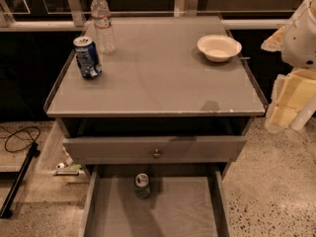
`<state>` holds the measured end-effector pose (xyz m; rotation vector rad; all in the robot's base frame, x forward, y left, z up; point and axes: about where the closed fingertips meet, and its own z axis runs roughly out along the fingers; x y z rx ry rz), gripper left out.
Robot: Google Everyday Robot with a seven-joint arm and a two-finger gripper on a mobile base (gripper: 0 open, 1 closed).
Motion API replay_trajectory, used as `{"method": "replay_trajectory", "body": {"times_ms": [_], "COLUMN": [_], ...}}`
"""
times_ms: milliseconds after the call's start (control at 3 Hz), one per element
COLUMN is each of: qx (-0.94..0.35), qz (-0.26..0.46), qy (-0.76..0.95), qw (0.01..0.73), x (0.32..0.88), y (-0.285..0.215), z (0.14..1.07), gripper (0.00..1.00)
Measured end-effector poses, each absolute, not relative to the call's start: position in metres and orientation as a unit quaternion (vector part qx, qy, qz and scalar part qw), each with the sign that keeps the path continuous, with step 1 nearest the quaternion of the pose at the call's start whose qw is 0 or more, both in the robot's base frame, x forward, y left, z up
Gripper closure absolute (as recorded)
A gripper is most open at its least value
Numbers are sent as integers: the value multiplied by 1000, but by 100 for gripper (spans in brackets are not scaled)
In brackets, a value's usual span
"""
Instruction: Pick green can from middle drawer and place on counter
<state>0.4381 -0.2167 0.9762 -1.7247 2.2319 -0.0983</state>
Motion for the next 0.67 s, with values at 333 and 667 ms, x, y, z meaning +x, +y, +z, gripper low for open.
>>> {"method": "replay_trajectory", "body": {"times_ms": [333,667], "qx": [-603,-611], "qz": [-39,-13], "qy": [781,773], "qw": [160,168], "x": [436,426], "y": [-215,-206], "z": [975,942], "gripper": [0,0]}}
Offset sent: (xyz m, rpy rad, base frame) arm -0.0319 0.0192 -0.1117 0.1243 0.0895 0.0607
